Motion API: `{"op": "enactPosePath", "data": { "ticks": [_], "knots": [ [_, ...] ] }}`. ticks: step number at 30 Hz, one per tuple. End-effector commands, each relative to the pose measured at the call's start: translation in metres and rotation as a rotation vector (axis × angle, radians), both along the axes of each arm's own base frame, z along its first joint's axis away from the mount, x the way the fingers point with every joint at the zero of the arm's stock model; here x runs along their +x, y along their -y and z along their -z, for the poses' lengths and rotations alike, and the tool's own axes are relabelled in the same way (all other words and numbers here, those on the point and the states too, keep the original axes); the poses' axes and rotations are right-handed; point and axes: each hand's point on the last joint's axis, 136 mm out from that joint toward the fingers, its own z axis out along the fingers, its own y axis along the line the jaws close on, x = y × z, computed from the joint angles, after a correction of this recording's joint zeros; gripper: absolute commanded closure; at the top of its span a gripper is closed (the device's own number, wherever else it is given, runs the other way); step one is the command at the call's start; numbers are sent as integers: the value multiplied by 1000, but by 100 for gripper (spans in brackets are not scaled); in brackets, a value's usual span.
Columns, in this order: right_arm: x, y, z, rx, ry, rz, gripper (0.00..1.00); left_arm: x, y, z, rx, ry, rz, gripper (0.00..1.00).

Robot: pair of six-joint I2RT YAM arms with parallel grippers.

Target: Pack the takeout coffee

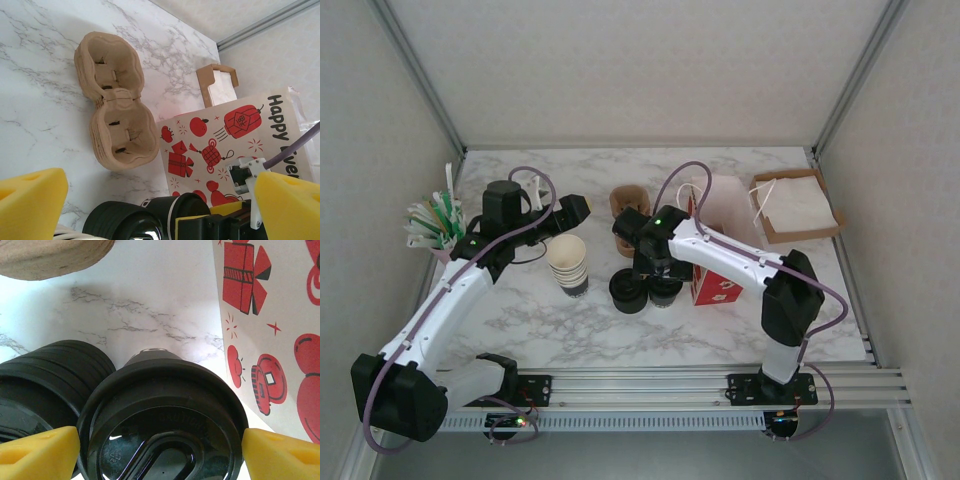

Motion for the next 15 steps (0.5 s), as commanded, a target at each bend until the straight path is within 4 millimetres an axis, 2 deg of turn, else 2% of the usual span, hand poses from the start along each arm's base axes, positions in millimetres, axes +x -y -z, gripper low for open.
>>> {"op": "enactPosePath", "data": {
  "ticks": [1,11,15],
  "knots": [
    [-7,6,-2,3,1,18,15,1,-1,-16,-5,53,9,5],
    [-8,12,-15,36,43,29,15,-1,-1,-17,-10,53,7,5],
    [-9,13,-13,40,41,27,14,-2,-1,-17,-12,51,6,5]
  ]
}}
